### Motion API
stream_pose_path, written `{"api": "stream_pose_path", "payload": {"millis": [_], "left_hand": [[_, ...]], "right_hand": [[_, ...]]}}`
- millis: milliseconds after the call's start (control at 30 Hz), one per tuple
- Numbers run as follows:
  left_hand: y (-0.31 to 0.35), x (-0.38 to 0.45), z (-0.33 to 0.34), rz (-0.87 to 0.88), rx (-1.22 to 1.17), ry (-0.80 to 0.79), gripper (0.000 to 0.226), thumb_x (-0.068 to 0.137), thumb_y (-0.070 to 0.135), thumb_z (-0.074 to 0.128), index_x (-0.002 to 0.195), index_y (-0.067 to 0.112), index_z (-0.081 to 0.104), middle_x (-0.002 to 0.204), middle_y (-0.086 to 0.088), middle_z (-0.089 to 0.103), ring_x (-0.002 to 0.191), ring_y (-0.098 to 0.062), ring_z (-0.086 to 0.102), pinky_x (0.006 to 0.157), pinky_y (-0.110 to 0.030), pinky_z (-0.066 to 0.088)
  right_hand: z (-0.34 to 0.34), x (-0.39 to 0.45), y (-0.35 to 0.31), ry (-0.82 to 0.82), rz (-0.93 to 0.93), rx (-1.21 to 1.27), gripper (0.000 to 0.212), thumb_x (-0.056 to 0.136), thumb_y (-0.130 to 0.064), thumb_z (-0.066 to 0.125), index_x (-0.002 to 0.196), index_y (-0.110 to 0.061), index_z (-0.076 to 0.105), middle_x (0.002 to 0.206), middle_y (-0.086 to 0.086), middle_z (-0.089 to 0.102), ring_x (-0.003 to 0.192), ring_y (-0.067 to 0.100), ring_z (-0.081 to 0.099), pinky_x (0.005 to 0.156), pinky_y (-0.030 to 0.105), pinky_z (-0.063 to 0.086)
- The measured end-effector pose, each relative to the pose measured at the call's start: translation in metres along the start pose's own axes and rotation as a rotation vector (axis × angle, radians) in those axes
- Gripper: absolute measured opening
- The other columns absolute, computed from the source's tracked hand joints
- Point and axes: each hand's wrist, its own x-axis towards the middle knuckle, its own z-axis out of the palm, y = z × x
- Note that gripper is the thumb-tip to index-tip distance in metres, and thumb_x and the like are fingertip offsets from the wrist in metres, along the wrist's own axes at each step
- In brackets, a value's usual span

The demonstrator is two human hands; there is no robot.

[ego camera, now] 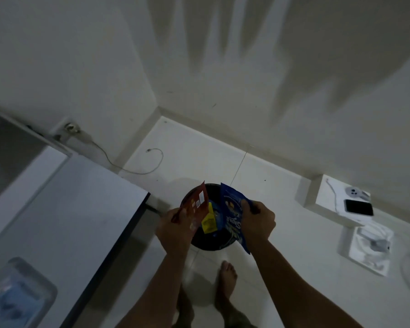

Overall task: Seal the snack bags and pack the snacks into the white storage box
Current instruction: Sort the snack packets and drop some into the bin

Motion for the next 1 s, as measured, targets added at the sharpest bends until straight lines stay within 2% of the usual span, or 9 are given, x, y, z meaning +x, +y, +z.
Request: {"api": "stream_pose_path", "payload": {"millis": [100,200,300,433,567,767,833,900,1000], "left_hand": [[-0.001,0.005,0.010,-0.027,0.024,-0.010,0.018,0.091,0.032,0.063,0.092,0.018,0.073,0.082,0.001,0.070,0.075,-0.017,0.067,0.073,-0.040,0.059],[-0.006,0.021,0.034,-0.070,0.041,-0.027,0.020,0.089,0.032,0.064,0.096,0.016,0.074,0.088,-0.005,0.071,0.080,-0.021,0.066,0.077,-0.040,0.058],[-0.004,0.030,0.049,-0.149,-0.023,-0.094,0.029,0.086,0.033,0.070,0.110,0.015,0.071,0.104,-0.006,0.071,0.095,-0.023,0.066,0.087,-0.041,0.056],[-0.001,0.033,0.047,-0.087,0.028,-0.147,0.042,0.085,0.036,0.073,0.120,0.013,0.068,0.114,-0.007,0.069,0.107,-0.023,0.062,0.095,-0.043,0.052],[0.009,0.027,0.024,-0.097,0.000,-0.135,0.040,0.085,0.037,0.072,0.117,0.013,0.069,0.111,-0.005,0.070,0.104,-0.021,0.063,0.095,-0.043,0.052],[0.020,0.020,-0.025,-0.161,-0.160,-0.082,0.047,0.072,0.050,0.072,0.107,0.020,0.071,0.098,0.002,0.071,0.089,-0.020,0.069,0.085,-0.045,0.057],[0.030,0.013,-0.045,-0.133,-0.169,-0.027,0.037,0.076,0.041,0.074,0.095,0.010,0.072,0.085,-0.007,0.070,0.082,-0.026,0.068,0.082,-0.042,0.056],[0.041,0.005,-0.071,-0.130,-0.220,0.012,0.032,0.080,0.029,0.075,0.092,0.000,0.071,0.085,-0.017,0.069,0.084,-0.030,0.067,0.081,-0.038,0.053],[0.049,-0.006,-0.111,-0.161,-0.333,0.061,0.030,0.078,0.023,0.080,0.101,0.005,0.074,0.091,-0.011,0.074,0.086,-0.020,0.069,0.084,-0.030,0.054]], "right_hand": [[0.009,0.005,0.005,0.001,0.010,0.002,0.018,0.090,-0.022,0.069,0.101,-0.009,0.075,0.076,-0.001,0.064,0.075,0.019,0.062,0.073,0.025,0.047],[0.030,0.023,0.016,0.000,0.006,-0.037,0.021,0.091,-0.023,0.068,0.105,-0.009,0.074,0.089,0.006,0.072,0.078,0.016,0.061,0.076,0.024,0.048],[0.045,0.030,0.023,-0.040,-0.009,-0.059,0.030,0.089,-0.029,0.070,0.114,-0.011,0.071,0.104,0.007,0.073,0.091,0.020,0.066,0.086,0.031,0.054],[0.051,0.031,0.024,-0.116,0.006,-0.119,0.045,0.086,-0.038,0.073,0.123,-0.014,0.066,0.115,0.004,0.069,0.107,0.022,0.063,0.099,0.041,0.051],[0.043,0.021,0.005,-0.166,-0.014,-0.124,0.046,0.084,-0.037,0.075,0.122,-0.013,0.066,0.114,0.006,0.069,0.107,0.023,0.063,0.100,0.042,0.050],[0.031,-0.005,-0.042,-0.288,-0.082,-0.114,0.038,0.085,-0.032,0.075,0.117,-0.013,0.068,0.109,0.004,0.071,0.102,0.019,0.064,0.087,0.022,0.043],[0.028,-0.018,-0.058,-0.323,-0.089,-0.110,0.036,0.084,-0.030,0.075,0.115,-0.014,0.070,0.104,0.001,0.070,0.098,0.015,0.062,0.087,0.020,0.041],[0.027,-0.033,-0.074,-0.365,-0.112,-0.083,0.034,0.082,-0.029,0.077,0.112,-0.014,0.071,0.096,0.000,0.070,0.097,0.017,0.064,0.090,0.022,0.043],[0.029,-0.056,-0.093,-0.458,-0.158,-0.071,0.031,0.080,-0.026,0.079,0.107,-0.013,0.073,0.091,0.004,0.072,0.095,0.020,0.067,0.094,0.026,0.047]]}}
